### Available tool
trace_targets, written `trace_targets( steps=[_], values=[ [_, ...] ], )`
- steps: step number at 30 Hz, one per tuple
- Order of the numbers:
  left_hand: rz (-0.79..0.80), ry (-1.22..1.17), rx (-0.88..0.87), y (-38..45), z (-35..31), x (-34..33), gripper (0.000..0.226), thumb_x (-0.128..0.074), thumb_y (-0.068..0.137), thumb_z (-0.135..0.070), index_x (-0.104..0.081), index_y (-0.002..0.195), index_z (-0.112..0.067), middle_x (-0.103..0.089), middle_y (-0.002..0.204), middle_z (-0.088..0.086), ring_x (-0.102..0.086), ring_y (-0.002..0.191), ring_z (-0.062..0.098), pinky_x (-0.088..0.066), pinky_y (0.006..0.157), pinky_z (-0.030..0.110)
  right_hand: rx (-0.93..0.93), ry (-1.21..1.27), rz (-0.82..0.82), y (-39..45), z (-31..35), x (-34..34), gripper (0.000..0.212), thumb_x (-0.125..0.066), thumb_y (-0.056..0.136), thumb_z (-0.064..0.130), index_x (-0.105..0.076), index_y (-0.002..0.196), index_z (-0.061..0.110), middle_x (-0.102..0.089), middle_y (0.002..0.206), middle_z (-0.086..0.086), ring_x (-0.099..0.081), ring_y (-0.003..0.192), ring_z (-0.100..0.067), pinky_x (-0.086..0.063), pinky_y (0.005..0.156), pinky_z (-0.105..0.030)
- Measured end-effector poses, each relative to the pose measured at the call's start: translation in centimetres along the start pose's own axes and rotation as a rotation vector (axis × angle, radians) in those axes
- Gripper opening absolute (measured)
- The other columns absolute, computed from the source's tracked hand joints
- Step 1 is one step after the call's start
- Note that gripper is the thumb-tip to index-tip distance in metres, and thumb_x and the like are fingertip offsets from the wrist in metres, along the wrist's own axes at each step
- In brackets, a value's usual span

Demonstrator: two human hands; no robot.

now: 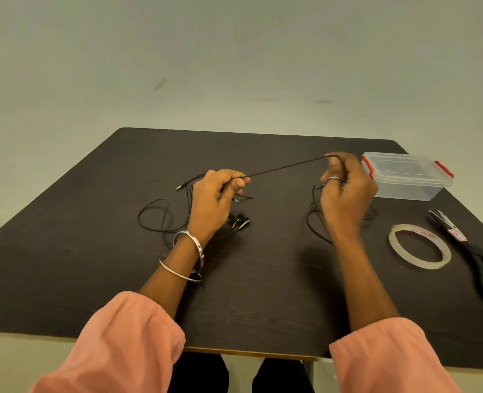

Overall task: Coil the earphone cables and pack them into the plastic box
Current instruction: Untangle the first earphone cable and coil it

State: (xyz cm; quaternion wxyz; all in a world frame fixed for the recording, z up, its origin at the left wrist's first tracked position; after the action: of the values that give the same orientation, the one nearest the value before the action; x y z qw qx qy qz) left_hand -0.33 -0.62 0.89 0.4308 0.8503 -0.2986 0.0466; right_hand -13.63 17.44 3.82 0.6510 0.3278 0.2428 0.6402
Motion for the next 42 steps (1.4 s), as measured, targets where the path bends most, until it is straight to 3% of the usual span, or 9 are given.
trace_targets(
  steps=[4,8,16,21,24,27,31,35,42],
  values=[
    [0.02,0.004,0.04,0.2,-0.2,0.1,0.012,-0.06,0.093,-0.019,-0.072,0.095,-0.017,-0.068,0.08,-0.016,-0.061,0.088,0.008,-0.05,0.082,0.03,-0.055,-0.102,-0.069,-0.1,-0.9,0.4,0.027,-0.042,0.096,0.027,-0.065,0.102,0.015,-0.064,0.067,0.001,-0.06,0.062,-0.015,-0.052,0.073,-0.044],
    [-0.013,-0.227,0.263,0.7,0.1,0.5,0.013,-0.058,0.094,-0.012,-0.071,0.094,-0.009,-0.072,0.077,0.001,-0.067,0.075,0.006,-0.049,0.07,0.015,0.049,-0.472,-0.005,-0.4,-1.0,0.1,0.028,-0.043,0.093,0.02,-0.066,0.108,0.017,-0.066,0.077,-0.002,-0.057,0.076,-0.019,-0.029,0.087,-0.036],
    [0.089,-0.693,0.796,2.7,-2.8,0.4,0.021,-0.057,0.096,-0.022,-0.07,0.089,-0.007,-0.055,0.061,-0.001,-0.037,0.041,0.008,-0.042,0.046,0.023,0.233,-0.599,0.32,-0.9,-1.1,-0.7,0.048,-0.055,0.081,0.019,-0.057,0.129,0.015,-0.058,0.132,-0.001,-0.041,0.128,-0.02,-0.021,0.103,-0.048],
    [0.284,-0.739,0.961,2.0,-4.2,-1.3,0.021,-0.053,0.097,-0.019,-0.068,0.091,-0.006,-0.047,0.055,-0.003,-0.034,0.042,0.006,-0.036,0.04,0.018,0.31,-0.162,0.545,-2.9,0.8,-2.6,0.053,-0.054,0.089,0.025,-0.043,0.14,0.016,-0.06,0.123,0.004,-0.05,0.114,-0.006,-0.026,0.101,-0.03],
    [0.429,-1.005,1.039,1.1,-4.8,-1.9,0.018,-0.046,0.097,-0.013,-0.061,0.091,-0.006,-0.044,0.054,-0.003,-0.033,0.043,0.006,-0.034,0.039,0.017,0.246,-0.053,0.555,-3.0,0.2,-3.1,0.033,-0.051,0.092,0.006,-0.057,0.124,0.011,-0.065,0.087,0.009,-0.058,0.078,0.003,-0.046,0.08,-0.027],
    [0.512,-1.362,1.026,0.7,-5.4,-2.3,0.013,-0.044,0.09,-0.009,-0.056,0.093,-0.006,-0.047,0.056,-0.002,-0.038,0.044,0.005,-0.041,0.042,0.018,0.184,-0.023,0.527,-2.8,-0.2,-3.4,0.027,-0.047,0.095,0.004,-0.06,0.118,0.008,-0.065,0.086,0.006,-0.06,0.073,0.002,-0.048,0.067,-0.023],
    [0.333,-1.572,0.953,1.4,-5.1,-2.8,0.023,-0.039,0.092,-0.005,-0.06,0.099,-0.003,-0.06,0.063,0.001,-0.058,0.052,0.008,-0.057,0.059,0.025,0.204,-0.253,0.79,-3.9,-0.2,-4.5,0.032,-0.044,0.096,0.014,-0.047,0.128,0.011,-0.068,0.106,-0.011,-0.064,0.091,-0.034,-0.051,0.069,-0.045],
    [0.149,-1.54,0.823,2.1,-2.9,-2.3,0.031,-0.031,0.1,-0.005,-0.06,0.11,0.003,-0.072,0.094,0.007,-0.071,0.082,0.013,-0.057,0.083,0.03,0.297,-0.387,0.87,-4.5,0.2,-5.0,0.04,-0.031,0.102,0.034,-0.04,0.136,0.015,-0.064,0.115,-0.009,-0.062,0.096,-0.034,-0.051,0.072,-0.046],
    [0.117,-1.36,0.77,1.7,-1.2,-1.5,0.034,-0.029,0.1,0.002,-0.043,0.13,0.012,-0.063,0.124,0.017,-0.062,0.114,0.024,-0.051,0.096,0.034,0.419,-0.408,0.869,-4.6,1.1,-4.9,0.038,-0.03,0.1,0.039,-0.054,0.118,0.016,-0.064,0.105,0.0,-0.063,0.088,-0.027,-0.053,0.066,-0.044]
  ],
)
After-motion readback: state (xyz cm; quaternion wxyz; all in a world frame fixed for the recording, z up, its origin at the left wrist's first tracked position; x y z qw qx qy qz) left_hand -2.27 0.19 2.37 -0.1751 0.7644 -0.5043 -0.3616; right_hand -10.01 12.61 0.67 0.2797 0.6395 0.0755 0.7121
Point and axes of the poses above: each hand's wrist, its own y-axis towards the middle knuckle, its own x-axis out of the back of the hand, z = x × y, the point moved 3 cm from there along y, towards the middle knuckle
